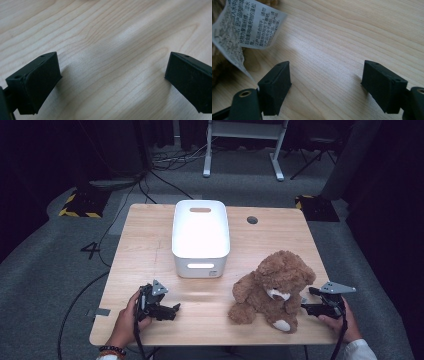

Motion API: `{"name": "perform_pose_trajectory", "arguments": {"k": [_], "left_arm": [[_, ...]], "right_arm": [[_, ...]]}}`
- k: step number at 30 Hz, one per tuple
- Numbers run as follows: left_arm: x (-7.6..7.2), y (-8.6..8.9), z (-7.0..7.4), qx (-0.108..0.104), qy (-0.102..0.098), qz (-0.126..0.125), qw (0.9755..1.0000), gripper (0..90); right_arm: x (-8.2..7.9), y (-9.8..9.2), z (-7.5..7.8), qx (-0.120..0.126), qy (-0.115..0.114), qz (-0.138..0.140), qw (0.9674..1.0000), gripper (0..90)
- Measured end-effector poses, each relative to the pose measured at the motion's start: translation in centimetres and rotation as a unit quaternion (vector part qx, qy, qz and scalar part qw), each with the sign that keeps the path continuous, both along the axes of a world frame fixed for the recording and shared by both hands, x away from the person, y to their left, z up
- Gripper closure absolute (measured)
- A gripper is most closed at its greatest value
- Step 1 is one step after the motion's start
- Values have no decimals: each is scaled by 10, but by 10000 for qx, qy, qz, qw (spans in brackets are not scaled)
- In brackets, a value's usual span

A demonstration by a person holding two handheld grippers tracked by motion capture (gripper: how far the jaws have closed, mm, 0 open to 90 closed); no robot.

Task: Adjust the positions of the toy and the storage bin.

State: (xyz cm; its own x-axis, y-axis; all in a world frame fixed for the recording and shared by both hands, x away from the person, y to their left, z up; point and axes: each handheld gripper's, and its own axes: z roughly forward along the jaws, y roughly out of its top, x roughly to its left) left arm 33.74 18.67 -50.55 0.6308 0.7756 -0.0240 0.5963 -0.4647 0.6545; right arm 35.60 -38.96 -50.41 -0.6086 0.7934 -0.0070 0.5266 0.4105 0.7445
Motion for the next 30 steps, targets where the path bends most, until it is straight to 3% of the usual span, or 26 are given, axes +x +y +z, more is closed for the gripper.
{"name": "perform_pose_trajectory", "arguments": {"k": [6, 17, 19, 22, 26, 30], "left_arm": [[6, 3, 0, 11, -4, -335, 9994, 0], [2, 2, 0, 30, -81, -293, 9995, 3], [3, 3, 0, 6, -20, -353, 9994, 3], [3, 3, 0, -3, -11, -355, 9994, 3], [3, 3, 0, -10, -4, -359, 9994, 1], [3, 3, 0, -10, -4, -360, 9994, 0]], "right_arm": [[0, 0, 0, 2, 0, 12, 10000, 231], [0, 0, 0, -12, -6, 21, 10000, 227], [-1, 0, 1, -98, -153, -70, 9998, 243], [-3, -5, 4, 131, -201, 99, 9997, 236], [-6, -8, 9, 185, -216, 226, 9993, 228], [-12, -10, 27, 401, -437, 394, 9975, 223]]}}
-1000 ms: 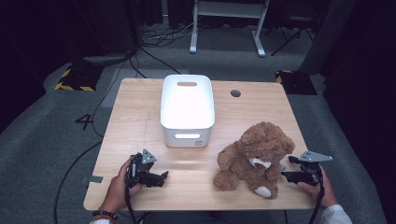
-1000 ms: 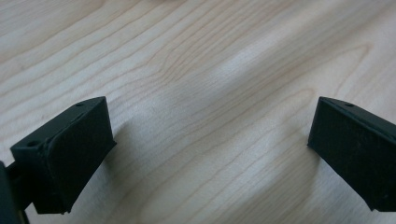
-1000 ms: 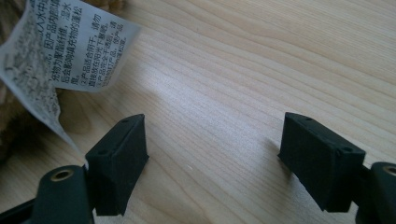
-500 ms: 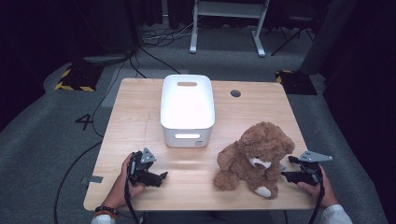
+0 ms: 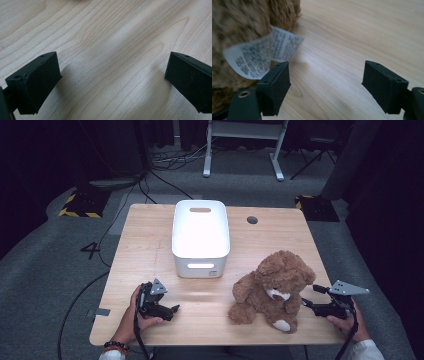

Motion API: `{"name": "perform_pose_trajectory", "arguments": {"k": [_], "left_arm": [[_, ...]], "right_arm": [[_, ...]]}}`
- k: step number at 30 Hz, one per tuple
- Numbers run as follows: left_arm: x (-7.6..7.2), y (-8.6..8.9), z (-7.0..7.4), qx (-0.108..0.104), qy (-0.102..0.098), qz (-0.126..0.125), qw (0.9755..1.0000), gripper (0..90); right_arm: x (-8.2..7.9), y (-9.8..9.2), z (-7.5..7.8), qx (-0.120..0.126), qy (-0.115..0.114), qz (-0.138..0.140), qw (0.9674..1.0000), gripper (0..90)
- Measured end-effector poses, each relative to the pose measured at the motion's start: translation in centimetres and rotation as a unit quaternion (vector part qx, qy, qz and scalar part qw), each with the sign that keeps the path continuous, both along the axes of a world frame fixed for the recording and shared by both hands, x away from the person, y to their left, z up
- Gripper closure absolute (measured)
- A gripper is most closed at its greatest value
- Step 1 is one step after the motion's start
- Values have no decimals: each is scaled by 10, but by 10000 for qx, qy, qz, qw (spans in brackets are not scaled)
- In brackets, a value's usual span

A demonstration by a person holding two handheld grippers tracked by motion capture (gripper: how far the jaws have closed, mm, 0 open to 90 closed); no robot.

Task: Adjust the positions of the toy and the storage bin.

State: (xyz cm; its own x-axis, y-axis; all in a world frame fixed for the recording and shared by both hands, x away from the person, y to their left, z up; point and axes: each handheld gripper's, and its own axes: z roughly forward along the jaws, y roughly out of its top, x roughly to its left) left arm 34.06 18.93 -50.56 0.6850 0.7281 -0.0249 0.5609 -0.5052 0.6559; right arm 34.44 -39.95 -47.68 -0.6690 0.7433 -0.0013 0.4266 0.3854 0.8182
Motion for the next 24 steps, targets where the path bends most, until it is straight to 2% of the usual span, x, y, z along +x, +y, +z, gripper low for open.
{"name": "perform_pose_trajectory", "arguments": {"k": [3, 7, 13, 17, 24], "left_arm": [[0, 0, 0, 0, -1, -1, 10000, 1], [0, 0, 0, 0, 1, -1, 10000, 1], [0, 0, 0, -2, 1, 0, 10000, 1], [0, 0, 0, -1, -1, -1, 10000, 1], [0, 0, 0, -1, -1, -1, 10000, 1]], "right_arm": [[-1, 1, 8, 33, -113, 90, 9999, 223], [-2, 2, 13, 117, -115, 193, 9997, 223], [-3, 7, 28, 179, -334, 292, 9989, 223], [-3, 11, 32, 190, -376, 343, 9985, 223], [-3, 25, 39, 247, -395, 604, 9971, 219]]}}
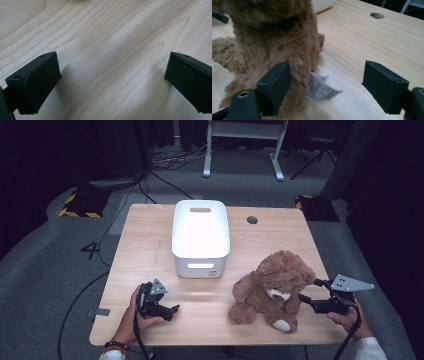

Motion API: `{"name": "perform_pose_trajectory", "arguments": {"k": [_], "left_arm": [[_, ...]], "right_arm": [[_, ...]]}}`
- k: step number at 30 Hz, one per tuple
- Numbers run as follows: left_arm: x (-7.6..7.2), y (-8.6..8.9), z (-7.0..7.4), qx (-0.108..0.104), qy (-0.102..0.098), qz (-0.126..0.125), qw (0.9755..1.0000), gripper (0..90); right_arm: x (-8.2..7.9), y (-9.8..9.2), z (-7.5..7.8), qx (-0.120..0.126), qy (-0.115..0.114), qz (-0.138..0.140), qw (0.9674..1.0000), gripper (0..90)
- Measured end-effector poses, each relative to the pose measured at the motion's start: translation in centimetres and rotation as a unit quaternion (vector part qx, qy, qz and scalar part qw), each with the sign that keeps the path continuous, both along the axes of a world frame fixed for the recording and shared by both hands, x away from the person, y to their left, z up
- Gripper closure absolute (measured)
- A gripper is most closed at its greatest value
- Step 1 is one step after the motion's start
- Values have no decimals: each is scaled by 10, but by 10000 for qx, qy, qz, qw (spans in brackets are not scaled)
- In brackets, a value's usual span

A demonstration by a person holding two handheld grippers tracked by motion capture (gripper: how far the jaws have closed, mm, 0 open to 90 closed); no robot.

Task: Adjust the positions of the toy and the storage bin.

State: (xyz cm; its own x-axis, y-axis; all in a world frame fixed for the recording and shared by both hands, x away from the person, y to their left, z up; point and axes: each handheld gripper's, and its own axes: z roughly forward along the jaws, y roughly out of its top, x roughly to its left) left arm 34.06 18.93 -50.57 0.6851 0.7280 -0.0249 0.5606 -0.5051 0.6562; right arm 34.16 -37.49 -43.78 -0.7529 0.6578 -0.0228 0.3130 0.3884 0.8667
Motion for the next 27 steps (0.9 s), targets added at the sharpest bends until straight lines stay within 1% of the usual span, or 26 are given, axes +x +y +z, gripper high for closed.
{"name": "perform_pose_trajectory", "arguments": {"k": [4, 6, 7, 9, 10, 11, 12, 13, 14, 16, 17, 18, 19, 21, 23, 24, 25, 27], "left_arm": [[0, 0, 0, -1, 2, 1, 10000, 1], [0, 0, 0, 0, 2, 0, 10000, 1], [0, 0, 0, 1, 2, 0, 10000, 1], [0, 0, 0, 0, 1, 0, 10000, 1], [0, 0, 0, 0, 1, 1, 10000, 1], [0, 0, 0, 0, 1, 1, 10000, 1], [0, 0, 0, 0, 0, 0, 10000, 1], [0, 0, 0, -1, 1, 0, 10000, 1], [0, 0, 0, 0, 2, 0, 10000, 1], [0, 0, 0, 0, 2, 0, 10000, 1], [0, 0, 0, 0, 2, 0, 10000, 1], [0, 0, 0, 0, 0, -1, 10000, 1], [0, 0, 0, 0, 2, -1, 10000, 1], [0, 0, 0, 0, 1, 0, 10000, 1], [0, 0, 0, 0, 0, -1, 10000, 1], [0, 0, 0, 0, 1, -2, 10000, 1], [0, 0, 0, 0, 2, -1, 10000, 1], [0, 0, 0, 1, 2, -1, 10000, 1]], "right_arm": [[3, 7, 3, -3, 15, 97, 10000, 213], [4, 10, 5, 42, 44, 187, 9998, 209], [5, 13, 6, 51, 50, 299, 9995, 210], [5, 14, 7, 51, 57, 339, 9994, 211], [7, 17, 8, 74, 113, 414, 9990, 210], [8, 19, 7, 76, 119, 457, 9989, 209], [8, 19, 7, 76, 119, 457, 9989, 209], [10, 24, 7, 6, 167, 533, 9984, 208], [11, 26, 6, -33, 154, 565, 9983, 203], [14, 31, 6, -40, 197, 627, 9978, 204], [15, 33, 6, -69, 181, 633, 9978, 201], [15, 33, 6, -69, 181, 633, 9978, 201], [17, 37, 5, -65, 230, 690, 9973, 200], [18, 39, 4, -41, 273, 710, 9971, 198], [20, 43, 4, -86, 284, 739, 9968, 195], [21, 44, 4, -82, 313, 769, 9965, 194], [22, 48, 4, -78, 368, 868, 9955, 187], [22, 52, 4, -72, 356, 874, 9955, 185]]}}
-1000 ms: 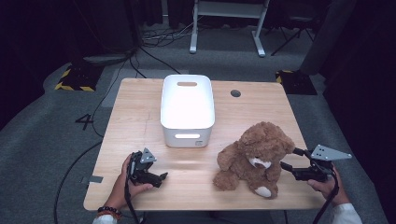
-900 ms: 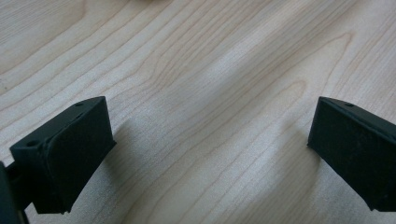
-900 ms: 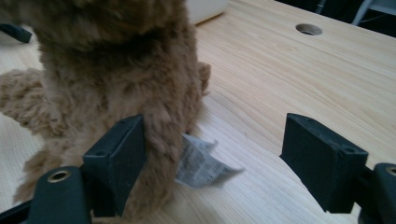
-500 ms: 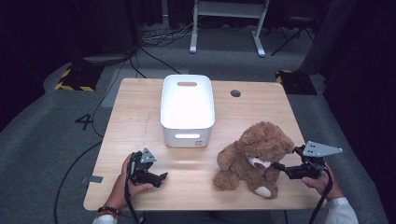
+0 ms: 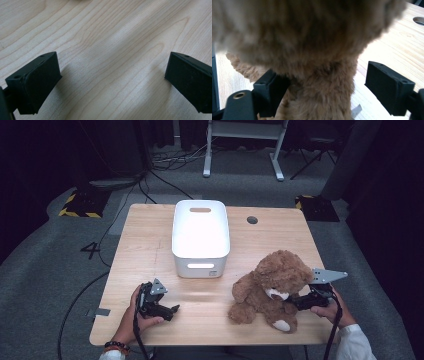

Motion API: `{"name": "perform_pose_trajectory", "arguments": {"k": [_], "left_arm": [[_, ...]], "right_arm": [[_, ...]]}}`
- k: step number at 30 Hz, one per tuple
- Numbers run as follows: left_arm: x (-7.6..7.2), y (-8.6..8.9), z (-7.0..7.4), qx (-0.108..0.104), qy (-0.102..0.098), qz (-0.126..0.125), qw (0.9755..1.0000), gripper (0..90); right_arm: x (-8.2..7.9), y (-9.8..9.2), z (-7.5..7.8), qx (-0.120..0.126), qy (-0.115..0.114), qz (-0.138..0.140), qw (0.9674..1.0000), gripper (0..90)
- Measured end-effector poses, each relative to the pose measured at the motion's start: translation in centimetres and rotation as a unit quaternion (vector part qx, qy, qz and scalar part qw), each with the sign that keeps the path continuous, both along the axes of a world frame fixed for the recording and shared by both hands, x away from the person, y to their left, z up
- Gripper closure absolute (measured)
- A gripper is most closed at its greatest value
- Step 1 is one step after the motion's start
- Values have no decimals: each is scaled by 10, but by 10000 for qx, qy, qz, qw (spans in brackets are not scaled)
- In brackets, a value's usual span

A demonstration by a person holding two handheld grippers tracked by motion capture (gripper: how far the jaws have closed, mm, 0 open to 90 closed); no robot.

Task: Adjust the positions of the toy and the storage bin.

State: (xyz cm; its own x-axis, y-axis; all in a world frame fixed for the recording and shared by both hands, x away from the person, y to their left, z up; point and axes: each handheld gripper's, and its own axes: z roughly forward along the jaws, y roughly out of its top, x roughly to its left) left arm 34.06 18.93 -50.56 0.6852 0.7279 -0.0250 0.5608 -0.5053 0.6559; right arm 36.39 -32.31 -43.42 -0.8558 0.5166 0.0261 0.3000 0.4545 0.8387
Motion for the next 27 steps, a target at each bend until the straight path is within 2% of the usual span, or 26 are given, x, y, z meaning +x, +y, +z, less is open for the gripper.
{"name": "perform_pose_trajectory", "arguments": {"k": [2, 6, 15, 19, 21, 22, 23, 24, 25, 27], "left_arm": [[0, 0, 0, 0, -1, 0, 10000, 1], [0, 0, 0, 0, -1, 0, 10000, 1], [0, 0, 0, -1, 0, -3, 10000, 1], [0, 0, 0, 2, 0, -4, 10000, 2], [0, 0, 0, 2, -1, -5, 10000, 2], [0, 0, 0, 1, 0, -5, 10000, 2], [0, 0, 0, 6, -1, -4, 10000, 2], [0, 0, 0, 1, 1, -4, 10000, 2], [0, 0, 0, 1, -1, -5, 10000, 2], [0, 0, 0, 3, 1, -4, 10000, 2]], "right_arm": [[1, 3, -1, -55, -57, -15, 10000, 179], [1, 11, -3, -135, -30, 48, 9999, 167], [-2, 21, -12, -129, -56, 95, 9999, 197], [-4, 23, -15, -96, -130, 79, 9998, 315], [-5, 24, -15, -126, -171, 88, 9997, 343], [-6, 24, -15, -122, -192, 109, 9997, 404], [-6, 24, -15, -122, -192, 109, 9997, 404], [-8, 23, -17, -110, -240, 95, 9996, 462], [-8, 23, -17, -110, -240, 95, 9996, 462], [-9, 22, -17, -92, -298, 104, 9995, 518]]}}
